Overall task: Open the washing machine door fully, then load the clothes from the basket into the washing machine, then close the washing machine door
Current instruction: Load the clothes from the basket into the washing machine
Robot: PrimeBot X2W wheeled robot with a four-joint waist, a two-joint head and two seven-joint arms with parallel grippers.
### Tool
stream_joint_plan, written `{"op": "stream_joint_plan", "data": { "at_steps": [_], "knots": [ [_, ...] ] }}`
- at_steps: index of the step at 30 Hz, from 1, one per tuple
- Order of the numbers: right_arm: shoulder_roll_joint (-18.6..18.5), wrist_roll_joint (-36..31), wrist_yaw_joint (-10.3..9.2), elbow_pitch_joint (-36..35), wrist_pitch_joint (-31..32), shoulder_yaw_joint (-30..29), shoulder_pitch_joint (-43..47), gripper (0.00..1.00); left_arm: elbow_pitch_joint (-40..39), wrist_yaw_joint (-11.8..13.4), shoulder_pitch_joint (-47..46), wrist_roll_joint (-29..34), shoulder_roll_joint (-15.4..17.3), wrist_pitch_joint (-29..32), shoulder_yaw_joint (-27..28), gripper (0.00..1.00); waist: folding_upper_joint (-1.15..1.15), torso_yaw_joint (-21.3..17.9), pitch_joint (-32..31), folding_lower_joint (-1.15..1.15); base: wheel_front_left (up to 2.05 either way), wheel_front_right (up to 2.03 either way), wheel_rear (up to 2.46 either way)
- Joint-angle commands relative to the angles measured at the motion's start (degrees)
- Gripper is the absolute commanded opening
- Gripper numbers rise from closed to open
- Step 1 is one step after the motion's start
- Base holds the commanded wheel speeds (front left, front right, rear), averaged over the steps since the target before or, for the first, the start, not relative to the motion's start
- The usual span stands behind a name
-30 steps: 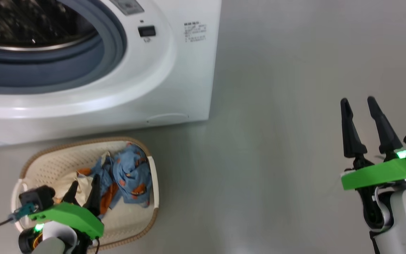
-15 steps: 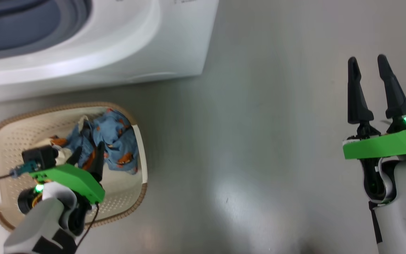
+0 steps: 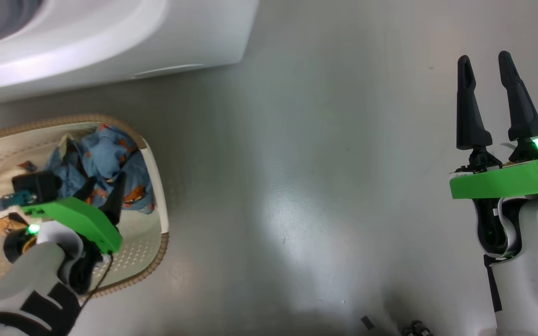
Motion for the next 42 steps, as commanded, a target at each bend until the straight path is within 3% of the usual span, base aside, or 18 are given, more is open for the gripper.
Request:
{"op": "stream_joint_plan", "data": {
  "at_steps": [1, 14, 15, 16, 17, 18, 30, 36, 42],
  "knots": [
    [0.51, -0.73, 0.12, -1.56, -0.43, 1.65, 0.89, 1.0, 0.55, -0.09, -1.09, -1.27, 2.85, 0.06, 0.27, 1.0, 0.0, -0.93, 0.89, 0.0, 0.0, 0.0, 0.0],
    [0.52, -1.1, 0.12, -2.95, -0.43, 4.4, -0.26, 1.0, 4.48, -0.09, -5.65, -6.58, 4.52, 1.58, -5.4, 1.0, 0.0, -2.57, 3.32, 0.0, 0.0, 0.0, 0.0],
    [0.55, -1.1, 0.12, -3.05, -0.43, 4.55, -0.24, 1.0, 4.62, -0.09, -5.76, -6.99, 4.62, 1.66, -5.69, 0.93, 0.0, -2.68, 3.32, 0.0, 0.0, 0.0, 0.0],
    [0.55, -1.11, 0.12, -3.11, -0.43, 4.69, -0.24, 1.0, 4.71, -0.09, -5.88, -7.38, 4.66, 1.72, -5.98, 0.41, 0.0, -2.75, 3.3, 0.0, 0.0, 0.0, 0.0],
    [0.54, -1.11, 0.12, -3.13, -0.43, 4.82, -0.21, 1.0, 4.74, -0.09, -5.93, -7.78, 4.68, 1.82, -6.27, 0.16, 0.0, -2.81, 3.23, 0.0, 0.0, 0.0, 0.0],
    [0.53, -1.1, 0.12, -3.14, -0.43, 4.91, -0.14, 1.0, 4.73, -0.09, -5.94, -8.23, 4.69, 1.92, -6.52, 0.0, 0.0, -2.86, 3.09, 0.0, 0.0, 0.0, 0.0],
    [0.62, -0.2, 0.12, -1.92, -0.43, 4.56, 1.19, 1.0, 4.05, -0.09, -3.42, -12.58, 4.32, -0.03, -7.06, 0.0, 0.0, -1.76, -2.99, 0.0, 0.0, 0.0, 0.0],
    [0.14, 0.48, 0.12, -0.92, -0.43, 4.55, 2.33, 1.0, 3.1, -0.09, -0.87, -13.91, 4.54, -0.42, -3.62, 0.0, 0.0, -0.64, -7.4, 0.0, 0.0, 0.0, 0.0],
    [-0.66, 1.12, 0.12, 0.02, -0.43, 4.2, 4.5, 1.0, 0.06, -0.09, 2.91, -8.52, 4.29, -0.45, 4.58, 0.0, 0.0, 1.48, -12.43, 0.0, 0.0, 0.0, 0.0]
  ]
}}
